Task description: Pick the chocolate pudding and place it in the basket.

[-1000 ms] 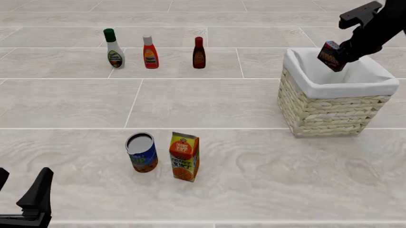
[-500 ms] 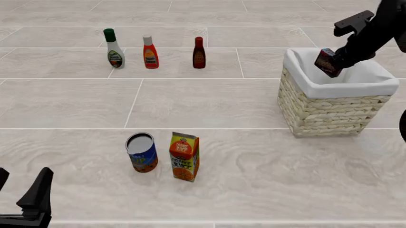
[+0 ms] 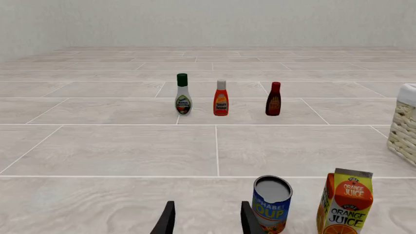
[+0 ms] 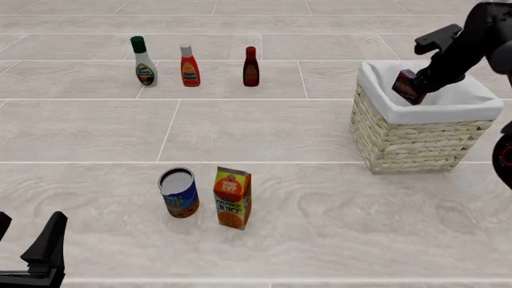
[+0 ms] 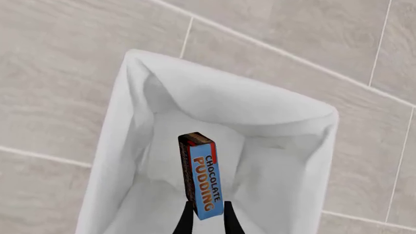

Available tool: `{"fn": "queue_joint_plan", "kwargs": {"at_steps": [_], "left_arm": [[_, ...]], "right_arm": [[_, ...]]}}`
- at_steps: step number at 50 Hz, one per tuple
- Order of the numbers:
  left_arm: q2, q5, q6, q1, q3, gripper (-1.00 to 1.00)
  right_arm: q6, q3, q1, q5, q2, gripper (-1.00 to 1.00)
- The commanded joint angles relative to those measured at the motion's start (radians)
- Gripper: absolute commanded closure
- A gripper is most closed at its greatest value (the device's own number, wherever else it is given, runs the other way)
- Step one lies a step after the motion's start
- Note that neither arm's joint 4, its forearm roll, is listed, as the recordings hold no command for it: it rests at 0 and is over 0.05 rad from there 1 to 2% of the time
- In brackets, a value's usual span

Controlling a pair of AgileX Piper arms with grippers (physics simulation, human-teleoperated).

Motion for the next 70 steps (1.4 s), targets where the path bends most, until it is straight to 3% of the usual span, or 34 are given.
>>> {"fn": "queue_joint_plan", "kwargs": {"at_steps": [1, 47, 48, 70], "left_arm": [[-0.002, 0.004, 0.000, -0.007, -0.002, -1.00], [-0.002, 0.004, 0.000, -0.007, -0.002, -1.00], [-0.002, 0.004, 0.000, -0.007, -0.002, -1.00], [-0.002, 0.004, 0.000, -0.007, -0.002, -1.00]], "right_arm": [[0.018, -0.014, 0.005, 0.005, 0.019, 1.00], [0.022, -0.025, 0.009, 0.005, 0.055, 1.00], [0.019, -0.020, 0.009, 0.005, 0.053, -1.00], [0.012, -0.021, 0.005, 0.005, 0.042, -1.00]]}}
